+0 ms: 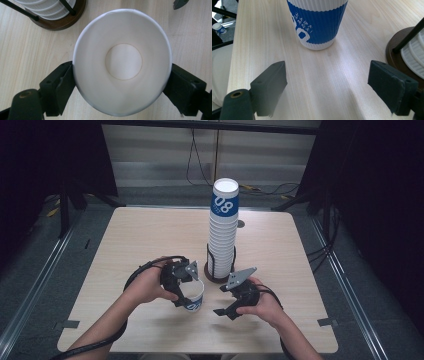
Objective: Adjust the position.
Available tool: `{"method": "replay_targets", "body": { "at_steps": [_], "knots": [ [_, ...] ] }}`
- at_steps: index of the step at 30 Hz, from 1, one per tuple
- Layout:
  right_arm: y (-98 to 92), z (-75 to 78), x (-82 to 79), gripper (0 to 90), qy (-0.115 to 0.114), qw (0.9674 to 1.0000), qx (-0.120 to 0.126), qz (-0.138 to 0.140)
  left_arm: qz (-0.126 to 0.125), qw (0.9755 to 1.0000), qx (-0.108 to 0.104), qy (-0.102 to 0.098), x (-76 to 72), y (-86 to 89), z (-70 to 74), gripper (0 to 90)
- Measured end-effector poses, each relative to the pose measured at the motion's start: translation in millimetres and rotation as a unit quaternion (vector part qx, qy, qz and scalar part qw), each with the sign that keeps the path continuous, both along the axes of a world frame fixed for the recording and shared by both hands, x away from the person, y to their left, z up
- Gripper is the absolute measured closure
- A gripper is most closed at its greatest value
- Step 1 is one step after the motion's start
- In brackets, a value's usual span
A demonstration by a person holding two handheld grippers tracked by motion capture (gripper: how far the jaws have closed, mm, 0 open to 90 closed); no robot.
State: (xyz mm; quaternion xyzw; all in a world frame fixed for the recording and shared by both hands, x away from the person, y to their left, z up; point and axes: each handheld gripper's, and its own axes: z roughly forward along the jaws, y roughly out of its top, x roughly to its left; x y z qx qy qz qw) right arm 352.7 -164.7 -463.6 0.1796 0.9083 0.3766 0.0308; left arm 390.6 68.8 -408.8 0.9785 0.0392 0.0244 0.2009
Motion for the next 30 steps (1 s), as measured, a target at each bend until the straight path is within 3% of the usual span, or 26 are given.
{"method": "replay_targets", "body": {
  "at_steps": [19, 24, 25, 30],
  "knots": [
    [-0.7, -0.4, -1.2, 14.5, -0.001, 1.0, -0.001, 0.0, 0.009, 0.999, -0.02, 0.039, 0.6, 7.2, -4.9, 16.0],
    [-1.2, -0.7, -1.6, 14.4, -0.001, 1.0, -0.003, 0.0, 0.013, 0.9979, -0.035, 0.053, 0.3, 13.8, -7.4, 16.0],
    [-1.4, -1.1, -1.4, 14.4, -0.001, 1.0, -0.002, 0.001, 0.025, 0.9966, -0.049, 0.061, -1.0, 15.7, -10.2, 16.0],
    [-1.5, -1.7, -1.4, 14.4, 0.0, 1.0, -0.003, -0.001, 0.021, 0.9962, -0.049, 0.069, -2.1, 18.8, -15.8, 16.8]
  ]
}}
